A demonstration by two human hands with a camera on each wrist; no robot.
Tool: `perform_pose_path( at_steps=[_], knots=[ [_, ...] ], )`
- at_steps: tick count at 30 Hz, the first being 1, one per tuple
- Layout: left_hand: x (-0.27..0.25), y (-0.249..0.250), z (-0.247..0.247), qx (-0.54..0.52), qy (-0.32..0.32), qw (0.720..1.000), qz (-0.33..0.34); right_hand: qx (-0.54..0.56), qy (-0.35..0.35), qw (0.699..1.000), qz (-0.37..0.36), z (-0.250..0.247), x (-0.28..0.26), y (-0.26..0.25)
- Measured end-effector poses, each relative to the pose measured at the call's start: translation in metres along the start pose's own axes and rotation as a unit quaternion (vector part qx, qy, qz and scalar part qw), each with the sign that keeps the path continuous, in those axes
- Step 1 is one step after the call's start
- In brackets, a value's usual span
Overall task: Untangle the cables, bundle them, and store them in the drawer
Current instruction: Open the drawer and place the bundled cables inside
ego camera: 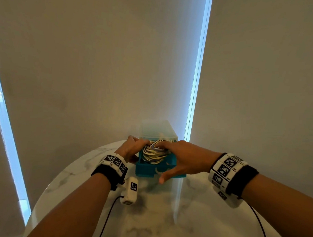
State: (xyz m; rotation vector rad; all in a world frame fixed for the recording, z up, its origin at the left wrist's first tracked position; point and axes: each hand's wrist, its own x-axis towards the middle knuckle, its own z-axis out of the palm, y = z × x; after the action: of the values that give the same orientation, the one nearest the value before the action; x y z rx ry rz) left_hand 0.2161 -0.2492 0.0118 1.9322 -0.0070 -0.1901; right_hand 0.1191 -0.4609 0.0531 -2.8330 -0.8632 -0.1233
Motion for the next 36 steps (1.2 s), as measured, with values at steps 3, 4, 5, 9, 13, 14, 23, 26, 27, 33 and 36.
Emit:
perform_pose_path(
  at_steps=[3,4,5,9,13,14,23,26,27,33,36],
  knots=[
    [0.008,-0.001,0.002,-0.008,-0.014,1.000,-0.011,-0.044,0.054,0.998,-0.005,0.004,0.000,0.009],
    [0.009,-0.001,0.001,-0.012,-0.018,1.000,-0.011,-0.039,0.067,0.997,-0.008,0.005,0.000,0.010],
    [0.012,-0.002,0.001,-0.024,-0.020,0.999,-0.013,-0.037,0.076,0.996,-0.007,0.006,0.000,0.011],
    [0.020,-0.004,-0.002,-0.023,-0.035,0.999,0.000,-0.075,0.101,0.992,-0.022,0.010,-0.004,0.013],
    [0.020,0.005,-0.003,0.043,-0.036,0.998,0.010,-0.137,0.086,0.986,-0.049,0.016,-0.003,0.014],
    [0.020,0.008,-0.004,0.064,-0.031,0.997,0.009,-0.183,0.088,0.978,-0.055,0.017,-0.002,0.014],
    [0.019,0.015,-0.005,0.131,-0.020,0.991,0.008,-0.127,0.075,0.989,-0.019,0.027,-0.002,0.005],
    [0.018,0.015,-0.005,0.133,-0.031,0.991,0.014,-0.149,0.049,0.987,-0.035,0.028,0.002,0.007],
    [0.018,0.015,-0.005,0.130,-0.030,0.991,0.016,-0.166,0.033,0.985,-0.036,0.029,0.003,0.008],
    [0.025,0.009,-0.003,0.098,-0.035,0.995,-0.001,-0.150,0.007,0.989,-0.012,0.033,0.002,0.013],
    [0.037,0.004,-0.010,0.095,-0.055,0.994,0.003,-0.106,0.011,0.994,-0.005,0.033,0.001,0.019]
  ],
)
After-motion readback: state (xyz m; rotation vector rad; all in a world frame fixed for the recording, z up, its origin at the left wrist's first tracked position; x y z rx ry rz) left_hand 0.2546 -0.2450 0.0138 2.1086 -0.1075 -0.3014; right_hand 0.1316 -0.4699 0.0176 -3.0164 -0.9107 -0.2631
